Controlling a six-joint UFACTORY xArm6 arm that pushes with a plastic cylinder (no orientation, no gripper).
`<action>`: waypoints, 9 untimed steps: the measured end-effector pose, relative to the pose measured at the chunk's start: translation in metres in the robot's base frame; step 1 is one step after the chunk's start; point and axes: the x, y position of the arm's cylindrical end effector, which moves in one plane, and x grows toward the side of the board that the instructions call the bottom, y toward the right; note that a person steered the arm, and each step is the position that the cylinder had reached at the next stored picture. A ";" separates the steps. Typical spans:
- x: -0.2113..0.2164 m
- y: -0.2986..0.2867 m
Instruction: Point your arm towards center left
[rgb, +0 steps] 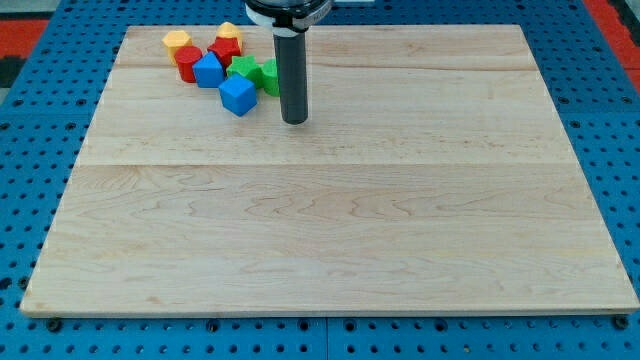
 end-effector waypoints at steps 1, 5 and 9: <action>0.002 0.001; 0.017 -0.013; 0.051 -0.159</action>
